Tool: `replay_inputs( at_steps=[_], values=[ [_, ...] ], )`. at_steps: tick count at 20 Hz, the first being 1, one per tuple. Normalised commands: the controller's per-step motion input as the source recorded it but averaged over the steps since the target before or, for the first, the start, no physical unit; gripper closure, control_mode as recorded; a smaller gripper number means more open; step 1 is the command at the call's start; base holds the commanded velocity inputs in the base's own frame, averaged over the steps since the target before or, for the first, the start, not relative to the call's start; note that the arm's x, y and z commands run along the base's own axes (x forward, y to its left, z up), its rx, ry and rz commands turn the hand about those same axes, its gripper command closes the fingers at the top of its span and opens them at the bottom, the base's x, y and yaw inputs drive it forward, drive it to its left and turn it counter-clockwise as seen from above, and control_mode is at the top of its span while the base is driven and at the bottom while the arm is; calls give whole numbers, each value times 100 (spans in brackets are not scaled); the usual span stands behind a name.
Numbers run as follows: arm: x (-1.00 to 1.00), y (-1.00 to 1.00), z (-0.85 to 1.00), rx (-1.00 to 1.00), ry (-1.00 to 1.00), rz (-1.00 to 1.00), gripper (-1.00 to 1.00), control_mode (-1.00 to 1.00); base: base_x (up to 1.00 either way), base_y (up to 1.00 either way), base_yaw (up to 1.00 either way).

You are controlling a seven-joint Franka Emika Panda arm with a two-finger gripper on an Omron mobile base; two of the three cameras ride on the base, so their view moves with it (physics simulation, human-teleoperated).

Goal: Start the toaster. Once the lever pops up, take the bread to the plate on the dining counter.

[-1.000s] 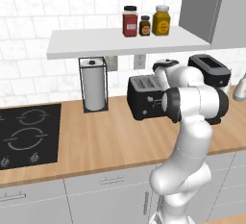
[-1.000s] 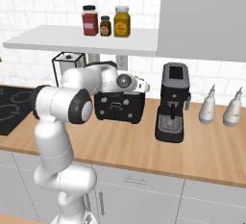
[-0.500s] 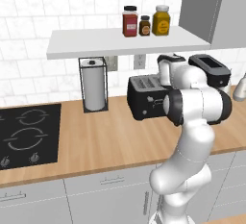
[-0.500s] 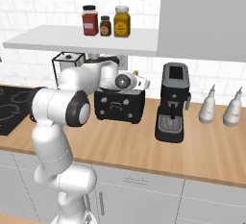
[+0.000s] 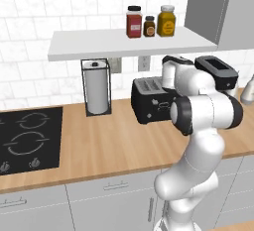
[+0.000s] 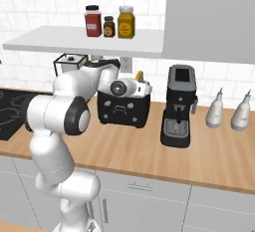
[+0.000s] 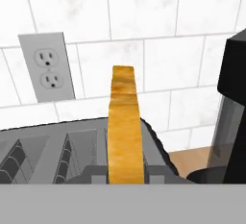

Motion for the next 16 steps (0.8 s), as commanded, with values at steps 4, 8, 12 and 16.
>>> replay_inputs(
  at_steps=[4, 8, 12, 16],
  values=[
    [0, 6, 98, 0, -12, 0, 100, -100, 0, 0, 0],
    [0, 15, 100, 0, -15, 0, 100, -100, 0, 0, 0],
    [0, 32, 100, 0, -13, 0, 100, -100, 0, 0, 0],
    [-1, 51, 100, 0, -12, 0, 100, -100, 0, 0, 0]
  ],
)
